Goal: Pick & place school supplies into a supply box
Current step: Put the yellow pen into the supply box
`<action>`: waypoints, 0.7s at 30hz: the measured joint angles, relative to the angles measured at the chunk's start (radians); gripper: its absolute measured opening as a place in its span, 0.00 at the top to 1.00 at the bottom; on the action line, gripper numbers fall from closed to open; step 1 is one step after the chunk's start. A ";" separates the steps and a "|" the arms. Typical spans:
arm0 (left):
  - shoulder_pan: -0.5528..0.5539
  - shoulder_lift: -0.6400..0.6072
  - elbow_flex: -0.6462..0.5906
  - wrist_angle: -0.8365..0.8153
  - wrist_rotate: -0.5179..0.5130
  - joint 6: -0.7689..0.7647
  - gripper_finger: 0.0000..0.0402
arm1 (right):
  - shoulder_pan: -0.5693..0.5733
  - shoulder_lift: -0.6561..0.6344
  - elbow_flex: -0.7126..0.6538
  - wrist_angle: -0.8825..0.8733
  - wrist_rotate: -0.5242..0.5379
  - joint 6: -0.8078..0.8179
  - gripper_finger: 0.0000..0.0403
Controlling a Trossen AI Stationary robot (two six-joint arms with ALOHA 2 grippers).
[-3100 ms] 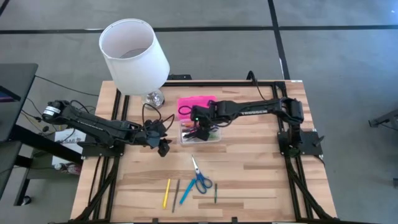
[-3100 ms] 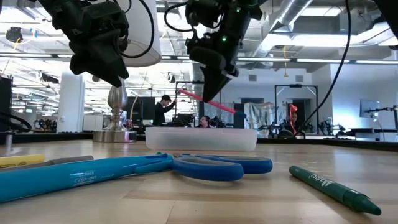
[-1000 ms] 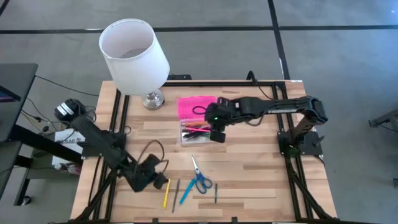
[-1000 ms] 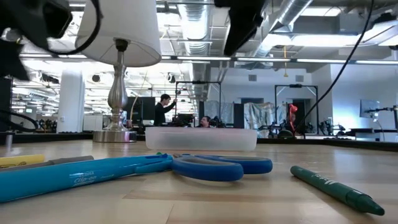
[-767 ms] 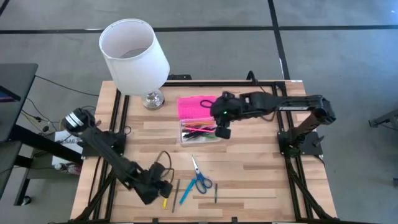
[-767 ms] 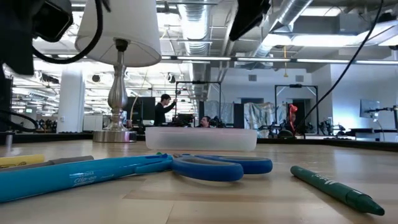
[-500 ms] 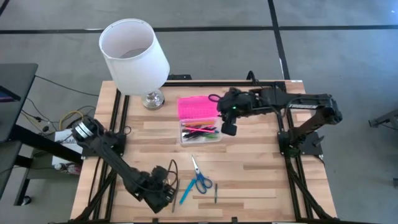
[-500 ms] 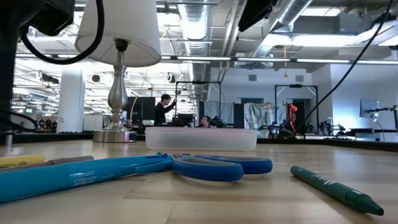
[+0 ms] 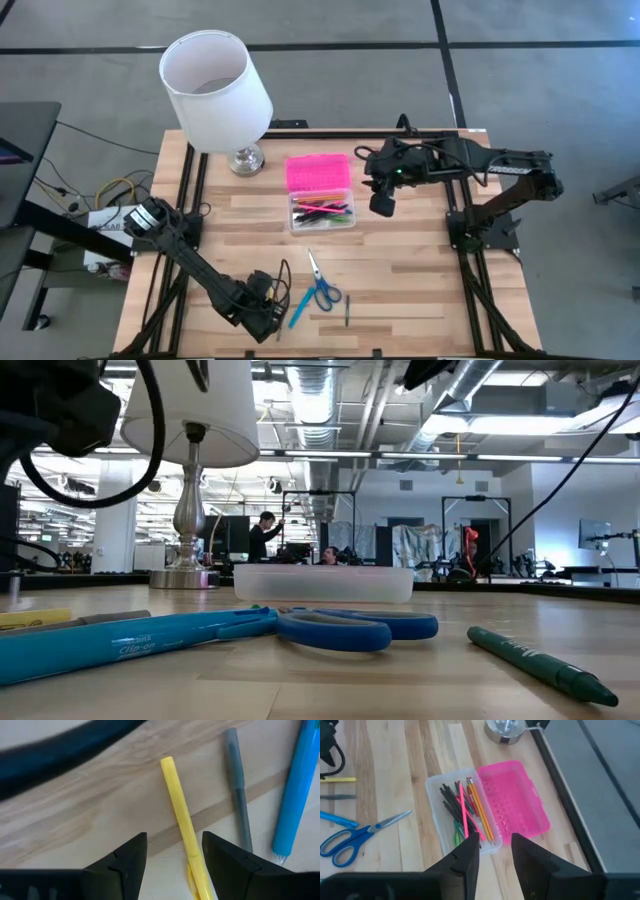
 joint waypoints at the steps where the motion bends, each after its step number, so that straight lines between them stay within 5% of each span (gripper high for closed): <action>1: 0.000 0.001 0.000 0.003 0.006 0.004 0.54 | 0.005 -0.004 0.000 -0.001 0.012 0.003 0.73; 21: 0.014 0.047 -0.003 0.049 0.053 0.047 0.55 | 0.059 -0.010 0.000 -0.070 0.049 0.042 0.73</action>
